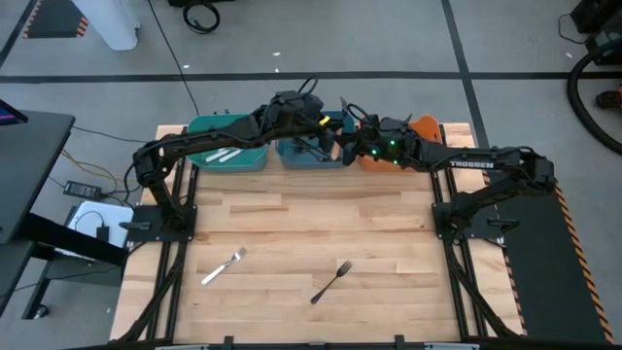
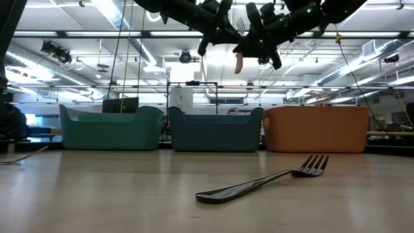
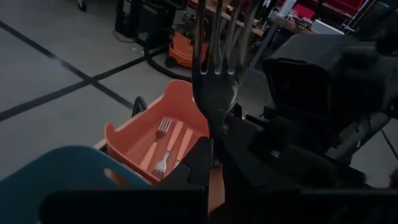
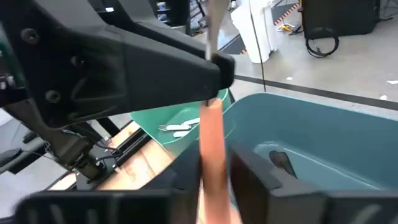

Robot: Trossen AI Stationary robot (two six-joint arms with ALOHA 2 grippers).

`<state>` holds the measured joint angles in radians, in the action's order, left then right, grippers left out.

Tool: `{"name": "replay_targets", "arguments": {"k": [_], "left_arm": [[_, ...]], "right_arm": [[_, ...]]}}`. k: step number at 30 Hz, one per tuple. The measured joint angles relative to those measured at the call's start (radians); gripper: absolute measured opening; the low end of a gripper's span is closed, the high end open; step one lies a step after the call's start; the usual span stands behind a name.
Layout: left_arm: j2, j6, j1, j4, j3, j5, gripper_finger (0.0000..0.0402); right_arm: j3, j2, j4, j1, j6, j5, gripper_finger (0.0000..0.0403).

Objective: Sort silverware by color (type)
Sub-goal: Put the yellow fork into the orange bin

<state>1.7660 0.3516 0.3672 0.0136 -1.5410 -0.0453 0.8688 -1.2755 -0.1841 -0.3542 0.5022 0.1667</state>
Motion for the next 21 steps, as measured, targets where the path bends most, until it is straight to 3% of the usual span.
{"name": "replay_targets", "arguments": {"k": [2, 11, 15, 21], "left_arm": [[0.000, -0.005, 0.002, 0.001, 0.000, -0.001, 0.0032], [-0.001, -0.023, 0.025, 0.005, 0.000, -0.058, 0.0084], [-0.002, -0.023, 0.036, 0.013, 0.000, -0.099, 0.0106], [-0.044, -0.027, 0.067, 0.153, 0.000, -0.172, 0.0109]], "right_arm": [[0.000, 0.004, 0.003, 0.000, -0.004, -0.008, 0.0047], [0.000, 0.038, 0.079, -0.011, -0.029, -0.042, 0.0047], [0.000, 0.083, 0.245, -0.031, -0.088, -0.035, 0.0047], [0.000, 0.169, 0.541, -0.099, -0.217, 0.047, 0.0047]]}}
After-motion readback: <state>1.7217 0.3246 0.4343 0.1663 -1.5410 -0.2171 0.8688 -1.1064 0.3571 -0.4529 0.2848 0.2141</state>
